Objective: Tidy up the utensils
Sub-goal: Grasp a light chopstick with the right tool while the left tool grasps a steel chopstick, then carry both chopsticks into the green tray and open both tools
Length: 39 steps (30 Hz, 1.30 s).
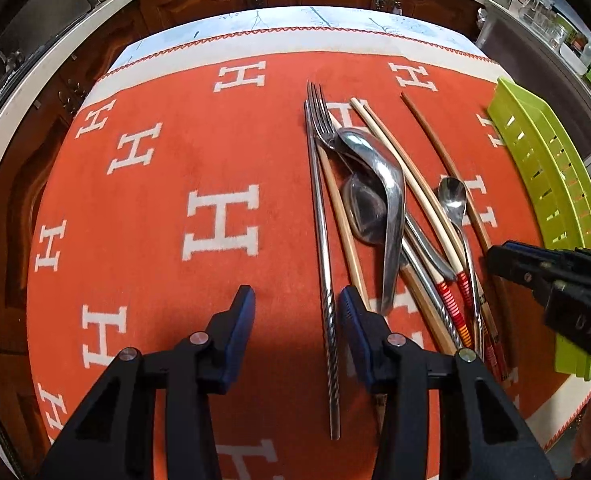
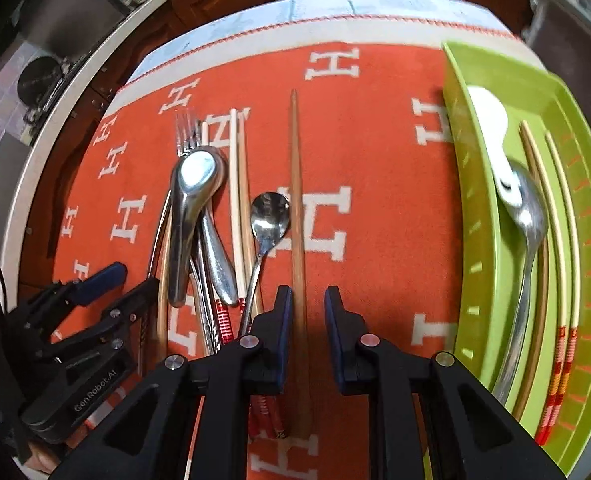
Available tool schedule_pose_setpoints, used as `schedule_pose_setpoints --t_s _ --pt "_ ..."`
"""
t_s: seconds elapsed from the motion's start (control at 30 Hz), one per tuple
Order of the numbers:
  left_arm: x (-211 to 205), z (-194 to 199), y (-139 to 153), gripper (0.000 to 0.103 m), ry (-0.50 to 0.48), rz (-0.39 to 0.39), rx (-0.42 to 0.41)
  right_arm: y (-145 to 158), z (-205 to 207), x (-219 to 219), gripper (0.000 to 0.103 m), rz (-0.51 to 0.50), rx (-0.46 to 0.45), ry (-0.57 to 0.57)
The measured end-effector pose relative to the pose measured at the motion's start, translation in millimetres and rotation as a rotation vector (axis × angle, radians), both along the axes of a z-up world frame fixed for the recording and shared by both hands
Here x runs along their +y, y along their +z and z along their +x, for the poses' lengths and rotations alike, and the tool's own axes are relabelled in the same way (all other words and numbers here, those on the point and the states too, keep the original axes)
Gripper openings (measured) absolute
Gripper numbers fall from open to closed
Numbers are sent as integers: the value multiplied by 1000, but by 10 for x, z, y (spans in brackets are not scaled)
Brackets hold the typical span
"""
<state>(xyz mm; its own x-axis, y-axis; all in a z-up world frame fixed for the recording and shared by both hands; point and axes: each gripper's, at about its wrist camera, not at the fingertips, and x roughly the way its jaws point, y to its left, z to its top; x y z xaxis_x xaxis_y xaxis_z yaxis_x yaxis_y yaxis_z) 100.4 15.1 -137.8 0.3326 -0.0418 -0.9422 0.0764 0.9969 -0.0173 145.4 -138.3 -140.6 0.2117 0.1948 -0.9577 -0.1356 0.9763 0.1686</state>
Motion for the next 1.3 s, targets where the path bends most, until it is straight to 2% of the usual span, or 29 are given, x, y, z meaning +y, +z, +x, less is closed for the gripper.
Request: schedule_pose_setpoints --t_s 0.07,0.13,0.23,0.27,0.5,0.63,0.73,0.87,1.03,1.17,1.3 --pt "-4 6 3 37 2 -4 -2 0 -1 72 17 -29 -12 21" --pt "-18 18 13 11 -1 -9 -8 -5 -5 171 17 -80 -36 55" --pt "-10 69 5 4 9 -25 -6 1 -45 272 12 -142 -73 83" --pt "0 79 5 4 15 -33 -7 1 -37 275 8 -147 -82 75" --pt "220 98 5 3 115 -145 18 47 -12 69 6 -27 -69 -28" --pt "319 40 97 3 146 -176 15 241 -89 -59 6 52 -91 -61" --pt "278 -43 293 3 142 -197 -18 453 -175 -168 6 95 -115 -74" --pt "115 -109 599 3 96 -229 -59 698 -285 -405 6 143 -130 -104" --pt "-390 -115 1002 3 -36 -293 -94 972 -434 -914 6 173 -152 -173" --pt "-908 -70 1140 3 -139 -340 -67 1092 -546 -1301 6 148 -172 -224" --pt "-1413 36 1120 4 -216 -368 -34 1068 -617 -1630 6 85 -169 -258"
